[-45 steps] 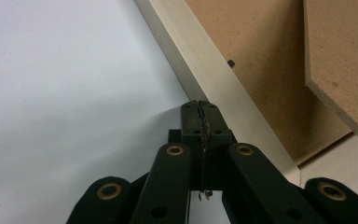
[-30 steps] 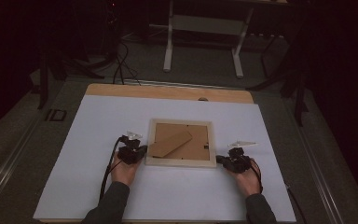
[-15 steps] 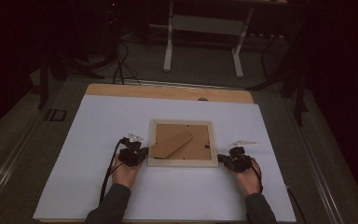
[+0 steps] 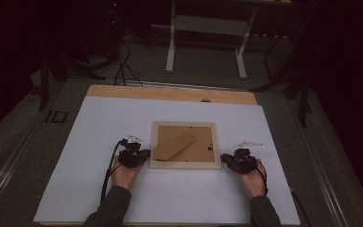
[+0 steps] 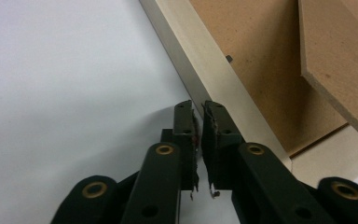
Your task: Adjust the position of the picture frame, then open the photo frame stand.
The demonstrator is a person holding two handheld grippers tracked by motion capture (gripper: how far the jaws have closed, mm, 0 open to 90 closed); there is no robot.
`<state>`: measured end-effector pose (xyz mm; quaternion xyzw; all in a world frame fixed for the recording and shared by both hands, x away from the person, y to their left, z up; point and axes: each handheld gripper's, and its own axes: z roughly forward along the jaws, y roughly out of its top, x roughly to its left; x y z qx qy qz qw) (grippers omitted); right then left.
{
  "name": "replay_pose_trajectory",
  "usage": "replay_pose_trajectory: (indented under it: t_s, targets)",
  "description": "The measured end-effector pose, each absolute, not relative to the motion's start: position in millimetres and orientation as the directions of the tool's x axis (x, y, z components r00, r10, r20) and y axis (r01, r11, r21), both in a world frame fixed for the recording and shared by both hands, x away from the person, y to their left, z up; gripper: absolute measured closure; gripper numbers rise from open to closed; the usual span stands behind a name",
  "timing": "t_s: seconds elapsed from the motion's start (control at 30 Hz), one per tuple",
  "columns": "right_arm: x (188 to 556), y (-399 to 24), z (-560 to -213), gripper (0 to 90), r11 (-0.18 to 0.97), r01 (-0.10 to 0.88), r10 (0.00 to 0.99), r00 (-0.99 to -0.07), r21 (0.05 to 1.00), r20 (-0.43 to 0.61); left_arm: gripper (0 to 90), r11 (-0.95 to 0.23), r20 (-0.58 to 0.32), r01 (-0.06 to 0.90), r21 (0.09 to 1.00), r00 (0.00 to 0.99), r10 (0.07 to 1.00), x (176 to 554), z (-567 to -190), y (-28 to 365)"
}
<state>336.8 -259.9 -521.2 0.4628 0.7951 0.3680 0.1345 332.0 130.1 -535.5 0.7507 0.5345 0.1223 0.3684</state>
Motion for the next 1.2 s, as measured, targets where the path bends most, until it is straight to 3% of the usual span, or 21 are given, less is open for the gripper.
replay_pose_trajectory:
  t_s: [0.67,1.2]
  targets:
    - [336.7,-270.2,-517.0,74.3,0.271,0.623,0.836,-0.530,0.734,0.141,77.3,-0.099,-0.250,0.698,0.710,0.380,0.891,331.4,-523.7,143.0]
    - [336.5,-274.6,-514.5,71.8,0.248,0.622,0.837,-0.523,0.743,0.159,71.8,-0.143,-0.242,0.664,0.734,0.451,0.859,333.6,-502.2,134.7]
